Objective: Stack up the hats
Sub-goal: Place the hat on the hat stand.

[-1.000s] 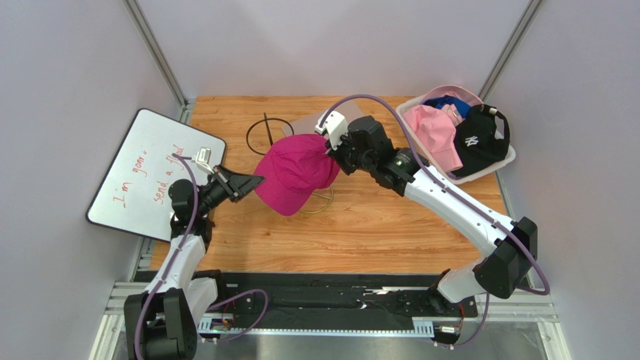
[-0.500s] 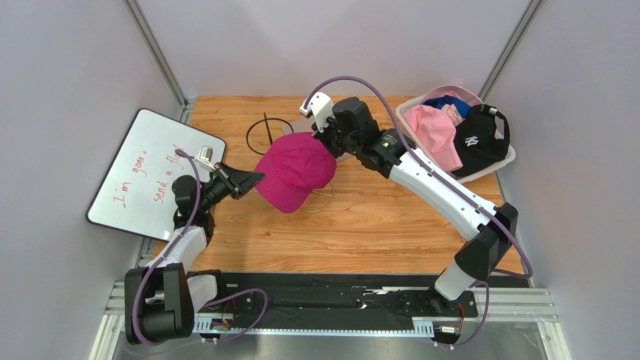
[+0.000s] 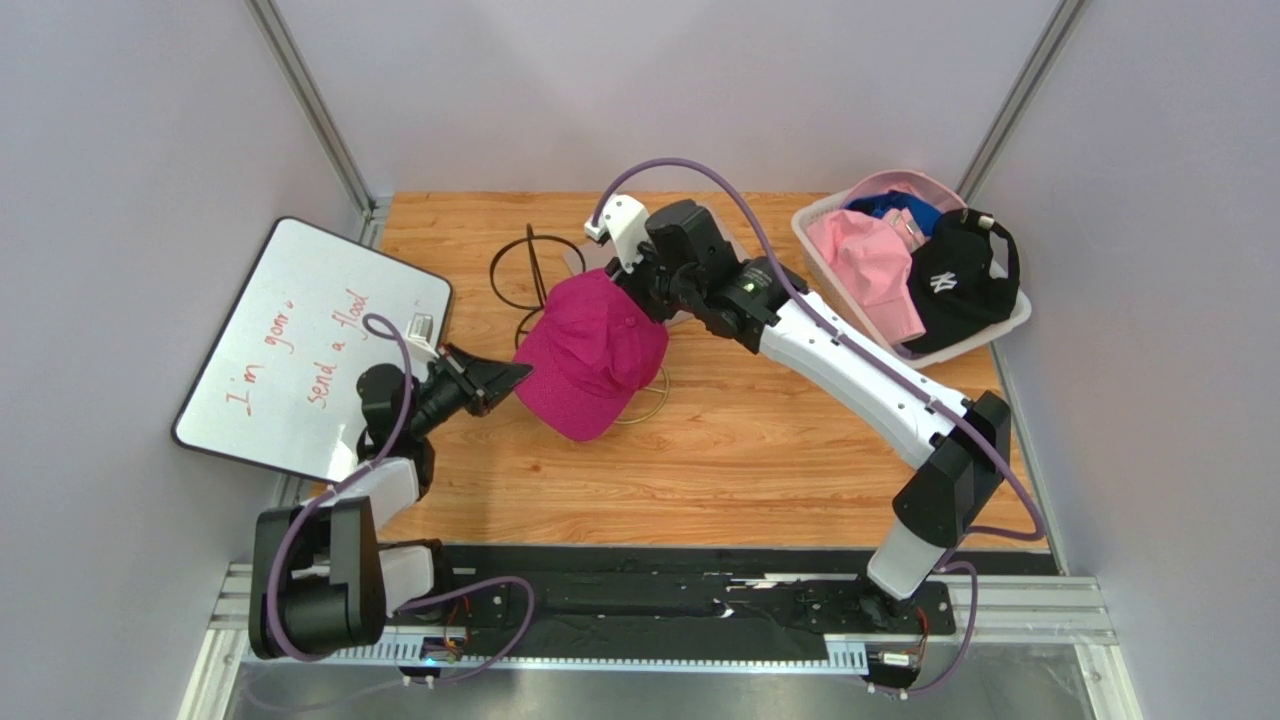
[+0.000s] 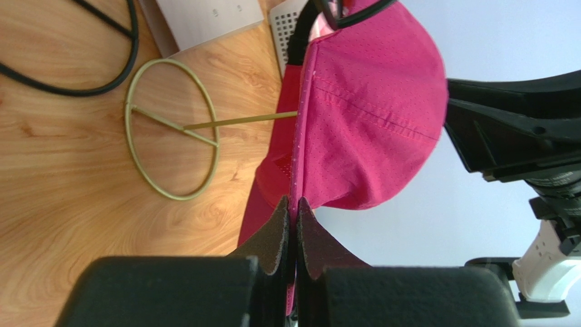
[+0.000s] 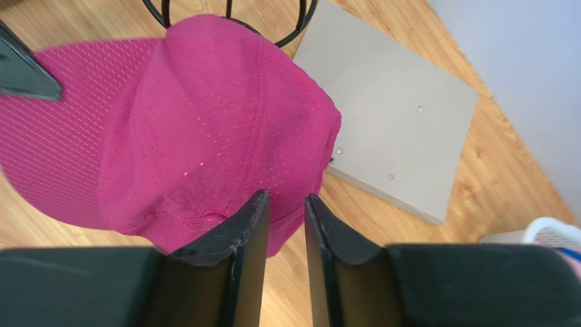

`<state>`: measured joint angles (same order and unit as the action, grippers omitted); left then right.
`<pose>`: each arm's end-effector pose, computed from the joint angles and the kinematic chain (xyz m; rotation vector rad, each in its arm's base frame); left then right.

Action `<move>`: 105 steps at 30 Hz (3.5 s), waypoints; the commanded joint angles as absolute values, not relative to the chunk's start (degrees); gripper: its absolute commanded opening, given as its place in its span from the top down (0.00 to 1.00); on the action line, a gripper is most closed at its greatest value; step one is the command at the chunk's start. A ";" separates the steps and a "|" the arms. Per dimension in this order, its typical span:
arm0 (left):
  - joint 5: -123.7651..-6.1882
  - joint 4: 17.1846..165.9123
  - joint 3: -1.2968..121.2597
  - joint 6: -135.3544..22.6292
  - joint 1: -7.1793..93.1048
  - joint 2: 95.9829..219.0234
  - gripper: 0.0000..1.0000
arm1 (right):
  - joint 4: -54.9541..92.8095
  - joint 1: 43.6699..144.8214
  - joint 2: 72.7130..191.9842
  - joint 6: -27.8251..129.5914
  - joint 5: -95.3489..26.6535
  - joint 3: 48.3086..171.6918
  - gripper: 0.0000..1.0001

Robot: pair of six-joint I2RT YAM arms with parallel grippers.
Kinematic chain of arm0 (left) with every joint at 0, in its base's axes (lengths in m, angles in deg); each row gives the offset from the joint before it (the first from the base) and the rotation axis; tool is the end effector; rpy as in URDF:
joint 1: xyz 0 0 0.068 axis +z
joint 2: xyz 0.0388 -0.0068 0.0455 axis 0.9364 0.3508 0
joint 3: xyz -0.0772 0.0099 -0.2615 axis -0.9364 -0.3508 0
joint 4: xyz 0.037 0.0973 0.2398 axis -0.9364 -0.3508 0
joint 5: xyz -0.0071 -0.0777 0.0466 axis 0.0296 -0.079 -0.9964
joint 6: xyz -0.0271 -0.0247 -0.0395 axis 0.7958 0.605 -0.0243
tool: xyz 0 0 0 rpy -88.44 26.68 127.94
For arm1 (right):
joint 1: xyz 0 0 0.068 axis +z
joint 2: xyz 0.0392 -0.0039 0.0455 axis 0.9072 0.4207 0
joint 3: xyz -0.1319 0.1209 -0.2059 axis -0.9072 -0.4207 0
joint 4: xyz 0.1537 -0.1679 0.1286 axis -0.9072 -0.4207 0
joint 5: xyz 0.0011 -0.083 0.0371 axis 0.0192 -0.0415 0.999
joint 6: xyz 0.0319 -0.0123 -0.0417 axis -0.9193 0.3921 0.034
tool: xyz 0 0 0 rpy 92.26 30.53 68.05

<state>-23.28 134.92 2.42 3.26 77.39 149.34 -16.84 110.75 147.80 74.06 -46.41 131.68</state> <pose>0.2121 0.0020 0.1866 -0.5652 1.8232 -1.5173 0.2700 0.2720 0.3754 -1.0939 1.9054 0.2034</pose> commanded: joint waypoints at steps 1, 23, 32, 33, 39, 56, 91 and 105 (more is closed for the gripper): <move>-25.69 137.26 0.73 -0.26 77.90 151.61 1.00 | -14.23 111.17 144.52 72.47 -44.37 130.70 0.53; -29.12 135.24 1.79 -3.43 71.49 153.29 1.00 | -8.95 114.16 153.21 66.66 -40.23 136.32 0.33; -30.26 135.15 2.84 -3.78 69.64 154.78 1.00 | -13.08 114.25 158.93 67.19 -41.90 138.08 0.36; -30.35 135.15 2.75 -3.78 68.07 154.78 1.00 | -13.61 114.16 158.85 67.10 -44.60 137.99 0.37; -32.54 135.15 2.75 -3.70 64.63 154.69 1.00 | -17.22 114.25 155.87 66.23 -47.70 133.25 0.41; -34.57 138.48 5.65 2.27 60.94 154.16 1.00 | -19.94 114.16 139.26 59.38 -60.88 129.30 0.33; -33.42 135.06 6.62 -1.06 60.94 152.85 1.00 | -1.57 114.16 125.10 59.45 -53.59 101.16 0.72; -32.28 131.03 7.23 -0.18 60.94 145.30 1.00 | -7.45 113.55 121.94 59.54 -56.14 104.41 1.00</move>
<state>-32.81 133.06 5.29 0.72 60.84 150.02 -4.88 113.78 125.42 59.68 -53.82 100.54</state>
